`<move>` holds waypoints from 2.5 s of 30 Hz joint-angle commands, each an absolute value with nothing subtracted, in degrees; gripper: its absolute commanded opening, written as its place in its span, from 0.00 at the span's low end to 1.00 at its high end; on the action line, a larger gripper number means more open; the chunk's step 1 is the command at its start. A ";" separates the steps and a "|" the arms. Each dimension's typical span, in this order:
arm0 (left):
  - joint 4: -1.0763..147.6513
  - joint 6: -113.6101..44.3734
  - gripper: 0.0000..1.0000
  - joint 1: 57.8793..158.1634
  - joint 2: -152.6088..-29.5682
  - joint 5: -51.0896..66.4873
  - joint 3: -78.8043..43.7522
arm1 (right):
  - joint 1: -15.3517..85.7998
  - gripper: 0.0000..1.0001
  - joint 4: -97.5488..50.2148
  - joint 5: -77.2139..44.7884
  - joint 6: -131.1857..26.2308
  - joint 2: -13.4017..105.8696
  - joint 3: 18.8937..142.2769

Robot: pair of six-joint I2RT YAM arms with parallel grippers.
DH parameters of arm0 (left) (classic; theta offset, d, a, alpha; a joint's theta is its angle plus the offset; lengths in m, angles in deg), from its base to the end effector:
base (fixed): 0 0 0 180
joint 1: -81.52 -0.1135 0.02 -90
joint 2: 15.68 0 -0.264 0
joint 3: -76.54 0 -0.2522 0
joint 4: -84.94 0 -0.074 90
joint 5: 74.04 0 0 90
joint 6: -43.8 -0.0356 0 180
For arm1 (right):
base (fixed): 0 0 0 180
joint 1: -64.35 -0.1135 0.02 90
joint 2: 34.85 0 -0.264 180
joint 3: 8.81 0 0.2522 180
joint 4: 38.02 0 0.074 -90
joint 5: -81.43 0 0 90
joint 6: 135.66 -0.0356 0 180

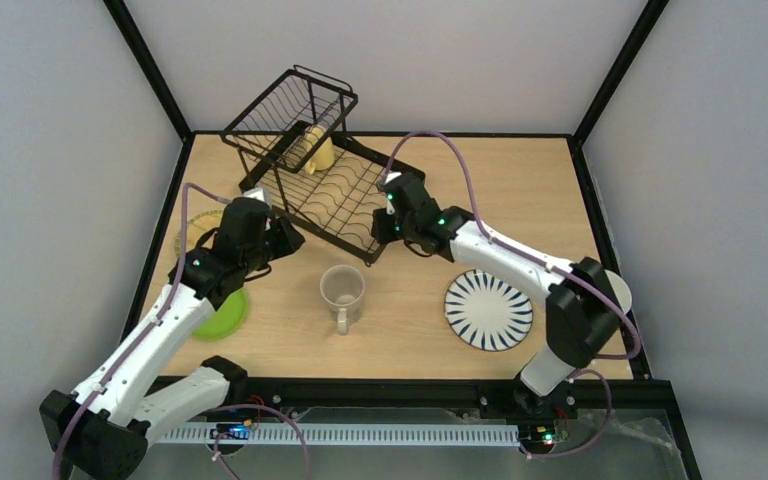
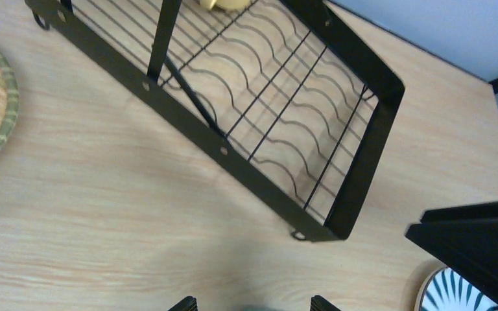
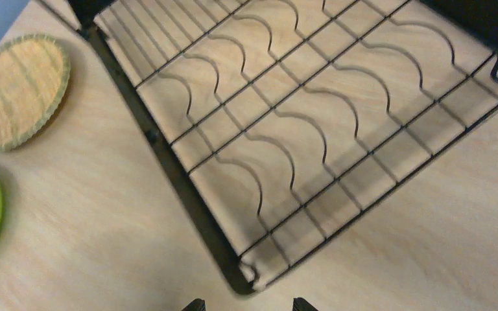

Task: Load the mixed dishes into the dish rack
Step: Grab the cup at the center of the board, then pass from the right arm to the left

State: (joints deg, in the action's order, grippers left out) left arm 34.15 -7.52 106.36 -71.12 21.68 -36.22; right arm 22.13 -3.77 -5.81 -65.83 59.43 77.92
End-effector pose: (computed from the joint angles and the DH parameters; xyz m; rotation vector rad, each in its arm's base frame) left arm 0.1849 -0.0817 0.3136 -0.3303 2.2685 -0.4781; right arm 0.2762 0.2483 0.2706 -0.4249 2.3133 0.4964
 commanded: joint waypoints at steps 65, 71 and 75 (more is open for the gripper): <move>27.56 -1.96 0.99 108.42 -58.58 9.16 -41.81 | 4.61 0.00 3.04 -0.81 -78.74 53.71 81.34; 33.89 8.51 0.99 108.42 -59.82 1.57 -39.54 | 4.63 0.00 -9.33 5.63 -76.98 47.75 79.66; 37.61 15.94 0.99 108.39 -61.87 -2.11 -37.53 | 4.63 0.00 -17.72 10.99 -72.65 46.82 79.20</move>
State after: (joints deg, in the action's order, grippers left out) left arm 32.60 6.55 107.96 -59.89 5.15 -39.89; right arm 5.22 -0.23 5.76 -74.77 48.81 79.25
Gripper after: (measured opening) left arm 0.989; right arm 0.187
